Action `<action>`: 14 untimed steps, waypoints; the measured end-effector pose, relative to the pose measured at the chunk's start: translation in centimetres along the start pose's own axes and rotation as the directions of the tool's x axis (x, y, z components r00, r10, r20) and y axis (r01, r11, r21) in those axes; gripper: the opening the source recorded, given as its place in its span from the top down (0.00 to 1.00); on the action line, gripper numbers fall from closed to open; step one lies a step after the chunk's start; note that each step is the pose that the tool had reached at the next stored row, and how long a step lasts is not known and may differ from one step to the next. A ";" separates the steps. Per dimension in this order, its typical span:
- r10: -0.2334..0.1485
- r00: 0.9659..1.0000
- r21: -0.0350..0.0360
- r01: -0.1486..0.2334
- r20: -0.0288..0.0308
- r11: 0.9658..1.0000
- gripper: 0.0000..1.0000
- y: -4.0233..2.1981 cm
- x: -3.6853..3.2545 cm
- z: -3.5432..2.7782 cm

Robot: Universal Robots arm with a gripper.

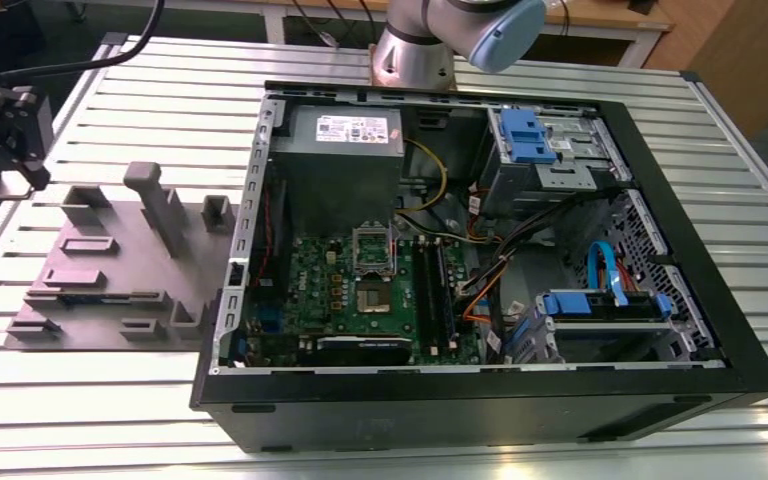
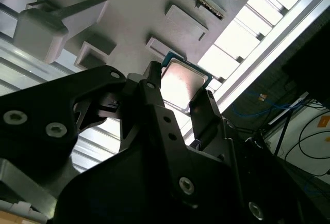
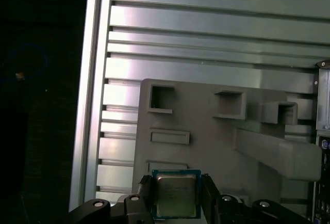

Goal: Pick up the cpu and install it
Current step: 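Pick up the cpu and move it towards the insertion slot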

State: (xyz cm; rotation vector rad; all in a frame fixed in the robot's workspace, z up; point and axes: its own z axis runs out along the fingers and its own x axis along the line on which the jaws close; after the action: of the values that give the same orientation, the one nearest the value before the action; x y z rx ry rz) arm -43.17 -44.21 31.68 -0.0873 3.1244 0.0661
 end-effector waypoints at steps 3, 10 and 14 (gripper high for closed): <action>0.000 1.000 0.000 0.000 0.000 1.000 0.53 0.02 -0.01 -0.59; 0.000 1.000 0.000 0.000 0.000 1.000 0.53 0.07 -0.03 -1.70; 0.000 1.000 0.000 0.000 0.000 1.000 0.53 0.10 -0.04 -2.35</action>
State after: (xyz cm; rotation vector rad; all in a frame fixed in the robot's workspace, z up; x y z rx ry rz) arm -43.17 -44.21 34.04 -0.0873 3.1245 0.0660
